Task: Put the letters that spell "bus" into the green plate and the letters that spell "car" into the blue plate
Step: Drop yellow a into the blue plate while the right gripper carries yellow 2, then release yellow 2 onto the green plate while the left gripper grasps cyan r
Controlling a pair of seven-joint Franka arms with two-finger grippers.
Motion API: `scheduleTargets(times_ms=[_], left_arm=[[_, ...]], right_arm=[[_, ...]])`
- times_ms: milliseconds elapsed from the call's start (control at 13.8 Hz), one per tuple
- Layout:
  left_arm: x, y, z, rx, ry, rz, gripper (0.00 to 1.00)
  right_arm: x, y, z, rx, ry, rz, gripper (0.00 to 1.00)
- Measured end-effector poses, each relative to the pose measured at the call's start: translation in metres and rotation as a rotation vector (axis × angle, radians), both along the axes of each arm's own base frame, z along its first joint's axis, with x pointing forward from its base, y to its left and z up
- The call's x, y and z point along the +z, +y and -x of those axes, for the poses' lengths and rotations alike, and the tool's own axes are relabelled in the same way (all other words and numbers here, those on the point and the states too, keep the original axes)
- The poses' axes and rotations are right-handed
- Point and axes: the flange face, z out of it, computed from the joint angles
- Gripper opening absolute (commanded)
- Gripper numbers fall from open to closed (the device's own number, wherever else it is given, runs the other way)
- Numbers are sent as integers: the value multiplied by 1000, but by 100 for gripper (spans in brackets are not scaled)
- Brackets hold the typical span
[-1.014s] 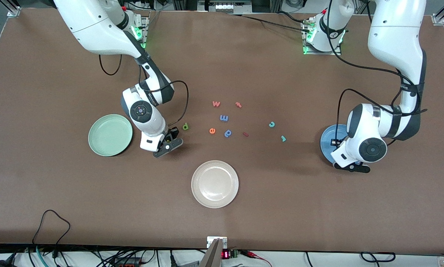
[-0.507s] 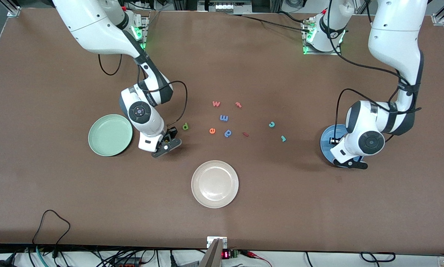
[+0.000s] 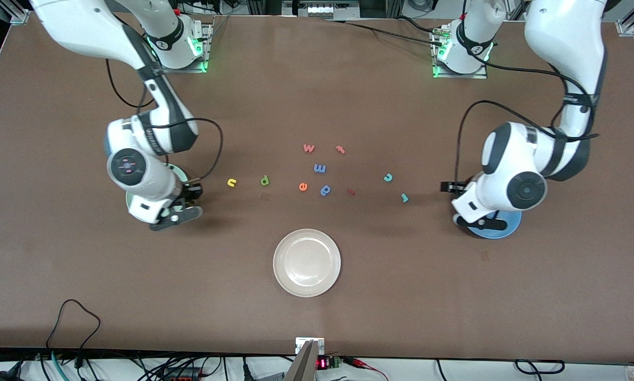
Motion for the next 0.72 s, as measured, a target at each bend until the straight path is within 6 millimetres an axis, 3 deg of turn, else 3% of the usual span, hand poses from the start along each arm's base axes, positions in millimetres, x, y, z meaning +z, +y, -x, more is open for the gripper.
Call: scheduleTargets(times_ms=[217,435,580,652,725], left_arm=[[-21,-50,10,201,-32,-66,100],[-54,-66,14,327,-85,-88,98],[-68,-69,16,349,-141,-67,79],[-74,-70,18,352,-171,-52,65],[-78,-74,21,349,-192,-41,55]], right_arm=[[-15,-66,3,-89,47,8,0],[-35,-110,12,-149,90,8,2],[-44,-117,15,-161,106,7,43],[-47,-117,15,-160,110,7,55],[-50,-115,16,-158,113,6,77]])
